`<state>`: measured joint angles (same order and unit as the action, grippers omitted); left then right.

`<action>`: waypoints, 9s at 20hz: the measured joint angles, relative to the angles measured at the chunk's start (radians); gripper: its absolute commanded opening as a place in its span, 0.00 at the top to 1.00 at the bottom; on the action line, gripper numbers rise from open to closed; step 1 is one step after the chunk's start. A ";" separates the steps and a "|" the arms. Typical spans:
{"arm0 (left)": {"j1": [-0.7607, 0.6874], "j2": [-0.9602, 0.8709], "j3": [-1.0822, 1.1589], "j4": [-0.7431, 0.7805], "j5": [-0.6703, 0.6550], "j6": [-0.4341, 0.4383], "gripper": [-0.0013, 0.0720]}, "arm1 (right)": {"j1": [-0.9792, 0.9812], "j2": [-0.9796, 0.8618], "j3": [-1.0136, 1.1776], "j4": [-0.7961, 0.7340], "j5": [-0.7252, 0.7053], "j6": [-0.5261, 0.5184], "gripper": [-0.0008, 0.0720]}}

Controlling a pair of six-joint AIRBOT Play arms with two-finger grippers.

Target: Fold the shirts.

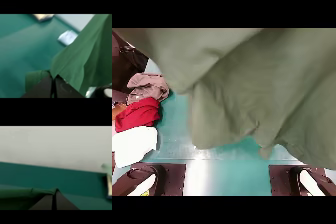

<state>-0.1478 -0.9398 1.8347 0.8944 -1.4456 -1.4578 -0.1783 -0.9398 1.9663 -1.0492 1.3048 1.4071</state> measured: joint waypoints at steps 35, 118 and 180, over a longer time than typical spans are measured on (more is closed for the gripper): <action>0.231 -0.365 -1.074 -0.043 0.294 0.307 0.14 | 0.097 -0.238 -0.638 -0.145 -0.029 0.027 0.57; 0.065 -0.266 -0.278 0.171 0.250 0.017 0.95 | -0.091 -0.222 -0.335 0.016 0.228 0.058 0.97; 0.145 -0.262 -1.228 -0.004 0.338 0.196 0.95 | -0.145 -0.016 -1.073 -0.154 0.063 -0.020 0.43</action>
<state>-0.0029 -1.2018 0.6071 0.8902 -1.1072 -1.2617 -0.3229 -0.9554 0.8932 -1.2034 1.3678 1.3872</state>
